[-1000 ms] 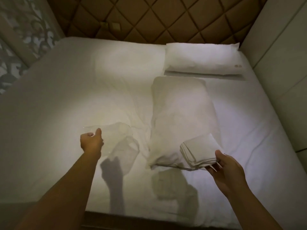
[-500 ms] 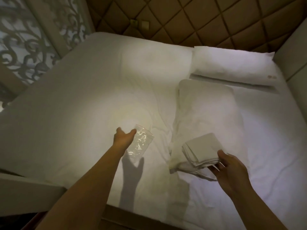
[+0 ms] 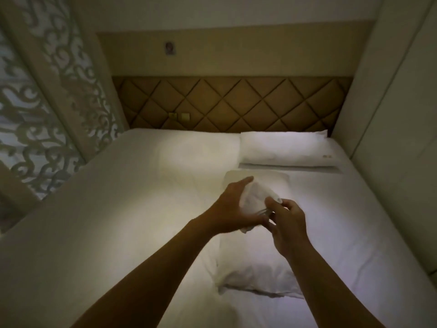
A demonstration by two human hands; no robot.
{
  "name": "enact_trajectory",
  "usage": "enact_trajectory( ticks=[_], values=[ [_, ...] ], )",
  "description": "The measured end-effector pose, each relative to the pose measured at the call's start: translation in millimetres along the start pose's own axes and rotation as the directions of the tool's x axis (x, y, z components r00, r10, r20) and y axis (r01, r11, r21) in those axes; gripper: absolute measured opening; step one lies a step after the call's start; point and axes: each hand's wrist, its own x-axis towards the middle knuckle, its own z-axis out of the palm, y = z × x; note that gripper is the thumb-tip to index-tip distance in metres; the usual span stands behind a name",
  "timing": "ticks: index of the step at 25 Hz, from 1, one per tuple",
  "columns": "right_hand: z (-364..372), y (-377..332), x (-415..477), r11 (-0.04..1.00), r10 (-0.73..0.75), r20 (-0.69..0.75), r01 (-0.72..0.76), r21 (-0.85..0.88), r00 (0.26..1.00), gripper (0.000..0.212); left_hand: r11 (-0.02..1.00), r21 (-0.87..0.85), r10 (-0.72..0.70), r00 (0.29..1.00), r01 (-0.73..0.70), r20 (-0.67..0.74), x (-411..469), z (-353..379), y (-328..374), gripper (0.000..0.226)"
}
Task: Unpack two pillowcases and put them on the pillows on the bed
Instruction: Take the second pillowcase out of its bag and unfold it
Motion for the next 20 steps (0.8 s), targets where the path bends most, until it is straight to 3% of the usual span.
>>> enact_trajectory(
  ticks=[3, 4, 6, 9, 12, 14, 16, 18, 20],
  values=[
    [-15, -36, -14, 0.973, -0.205, 0.040, 0.208, -0.103, 0.978, 0.026, 0.980, 0.183, 0.079, 0.997, -0.080, 0.013, 6, 17, 44, 0.117],
    [-21, -45, -18, 0.953, -0.262, 0.077, 0.270, -0.137, 0.962, 0.029, 0.991, 0.121, 0.064, 0.997, -0.060, -0.030, 8, 20, 53, 0.116],
    [-38, -62, -29, 0.925, -0.319, 0.153, 0.343, -0.165, 0.935, 0.037, 0.985, -0.173, -0.023, 0.998, 0.012, -0.063, 7, 26, 73, 0.109],
    [-62, -77, -33, 0.887, -0.320, 0.188, 0.364, -0.284, 0.928, 0.035, 0.820, -0.564, -0.080, 0.995, 0.099, 0.058, -1, 35, 92, 0.091],
    [-84, -85, -29, 0.886, -0.260, 0.201, 0.316, -0.339, 0.944, 0.020, 0.682, -0.707, -0.073, 0.979, 0.189, 0.191, -14, 44, 104, 0.076],
    [-89, -92, -28, 0.901, -0.231, 0.172, 0.277, -0.333, 0.958, 0.015, 0.604, -0.761, -0.117, 0.971, 0.238, 0.210, -18, 43, 111, 0.075],
    [-92, -102, -27, 0.893, -0.271, 0.134, 0.301, -0.335, 0.953, 0.014, 0.503, -0.824, -0.185, 0.964, 0.259, 0.190, -19, 37, 119, 0.058],
    [-97, -113, -24, 0.780, -0.395, 0.174, 0.429, -0.455, 0.902, 0.032, 0.433, -0.861, -0.254, 0.952, 0.269, 0.170, -17, 29, 125, 0.048],
    [-102, -125, -22, 0.587, -0.497, 0.258, 0.540, -0.603, 0.828, 0.055, 0.402, -0.876, -0.292, 0.944, 0.266, 0.152, -14, 19, 129, 0.046]
  ],
)
